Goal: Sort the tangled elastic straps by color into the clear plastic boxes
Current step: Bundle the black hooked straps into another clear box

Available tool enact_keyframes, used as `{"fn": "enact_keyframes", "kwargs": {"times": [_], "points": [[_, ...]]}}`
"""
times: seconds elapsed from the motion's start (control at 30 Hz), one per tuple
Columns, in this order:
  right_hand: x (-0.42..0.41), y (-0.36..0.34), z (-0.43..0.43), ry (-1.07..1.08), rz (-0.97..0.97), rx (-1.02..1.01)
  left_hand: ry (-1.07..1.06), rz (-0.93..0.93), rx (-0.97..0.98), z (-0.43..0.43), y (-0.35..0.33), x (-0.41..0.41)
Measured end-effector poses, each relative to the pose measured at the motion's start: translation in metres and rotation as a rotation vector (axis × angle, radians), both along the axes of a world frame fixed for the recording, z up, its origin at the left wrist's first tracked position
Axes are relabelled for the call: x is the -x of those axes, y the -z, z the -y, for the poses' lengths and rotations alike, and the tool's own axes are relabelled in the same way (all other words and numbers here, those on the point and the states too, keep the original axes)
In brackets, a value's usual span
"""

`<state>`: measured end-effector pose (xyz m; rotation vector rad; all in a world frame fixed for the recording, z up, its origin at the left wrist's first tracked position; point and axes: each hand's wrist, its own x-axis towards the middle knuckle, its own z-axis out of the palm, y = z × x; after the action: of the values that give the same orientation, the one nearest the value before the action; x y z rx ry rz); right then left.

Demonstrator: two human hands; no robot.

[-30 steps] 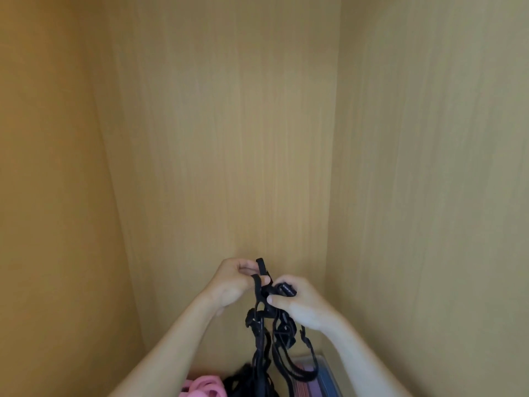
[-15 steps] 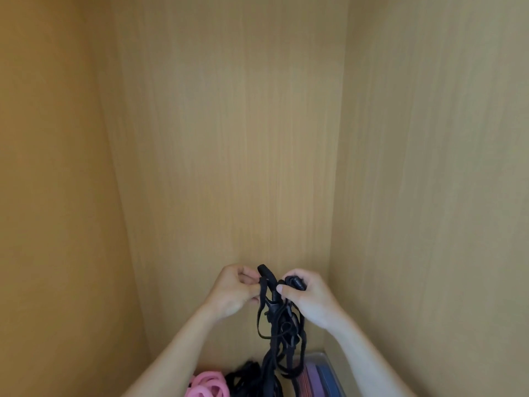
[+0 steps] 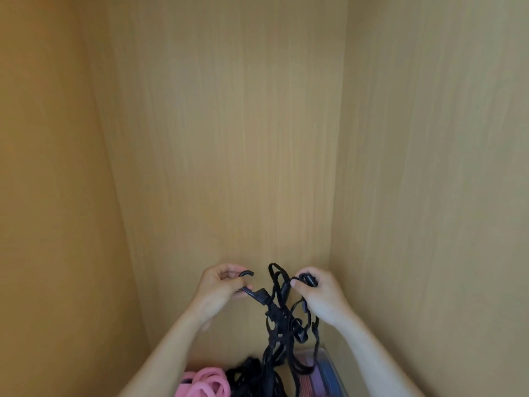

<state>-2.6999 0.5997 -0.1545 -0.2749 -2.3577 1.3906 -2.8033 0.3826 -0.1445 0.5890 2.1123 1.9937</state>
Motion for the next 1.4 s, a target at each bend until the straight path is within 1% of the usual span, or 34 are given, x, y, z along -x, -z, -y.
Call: {"fn": "enact_keyframes", "kwargs": {"times": [0.07, 0.17, 0.3, 0.43, 0.5, 0.53, 0.63, 0.73, 0.83, 0.87, 0.97, 1.03, 1.1, 1.17, 1.27, 1.33, 1.4], "points": [[-0.001, 0.001, 0.0, 0.027, 0.002, 0.018, 0.012, 0.027, -0.006, 0.006, 0.001, 0.001], [-0.002, 0.001, -0.001, 0.056, -0.003, 0.106, 0.075, 0.033, 0.095, 0.013, 0.005, 0.0], [-0.004, 0.002, -0.004, 0.088, -0.03, 0.185, 0.078, -0.09, 0.422, 0.017, 0.015, 0.001], [-0.005, -0.001, -0.005, 0.105, -0.06, 0.228, 0.12, -0.127, 0.686, 0.016, 0.034, 0.005], [-0.005, -0.003, -0.004, 0.086, -0.067, 0.232, 0.137, -0.125, 0.779, 0.014, 0.043, 0.004], [-0.005, -0.004, -0.003, 0.069, -0.063, 0.236, 0.14, -0.127, 0.789, 0.011, 0.046, 0.002], [-0.004, -0.006, 0.0, -0.017, -0.064, 0.317, 0.19, -0.125, 0.678, -0.002, 0.051, -0.007], [-0.003, -0.01, 0.004, -0.079, -0.112, 0.485, 0.28, -0.016, 0.459, -0.018, 0.05, -0.02], [-0.002, -0.011, 0.004, -0.092, -0.149, 0.562, 0.403, 0.084, 0.337, -0.031, 0.052, -0.032], [-0.002, -0.01, 0.004, -0.089, -0.15, 0.57, 0.409, 0.102, 0.331, -0.035, 0.056, -0.035], [-0.003, -0.004, 0.007, -0.074, -0.152, 0.609, 0.35, 0.075, 0.346, -0.046, 0.068, -0.042], [-0.006, 0.0, 0.007, -0.073, -0.163, 0.621, 0.33, 0.093, 0.286, -0.052, 0.073, -0.046], [-0.009, 0.002, 0.007, -0.053, -0.156, 0.562, 0.322, 0.123, 0.245, -0.055, 0.074, -0.048], [-0.011, 0.005, 0.007, -0.013, -0.123, 0.442, 0.324, 0.115, 0.243, -0.052, 0.071, -0.049], [-0.012, 0.013, 0.011, 0.035, -0.099, 0.344, 0.346, 0.06, 0.32, -0.044, 0.068, -0.044], [-0.012, 0.017, 0.013, 0.082, -0.11, 0.321, 0.353, 0.077, 0.364, -0.039, 0.067, -0.039], [-0.011, 0.017, 0.013, 0.133, -0.14, 0.343, 0.315, 0.122, 0.41, -0.035, 0.07, -0.034]]}}
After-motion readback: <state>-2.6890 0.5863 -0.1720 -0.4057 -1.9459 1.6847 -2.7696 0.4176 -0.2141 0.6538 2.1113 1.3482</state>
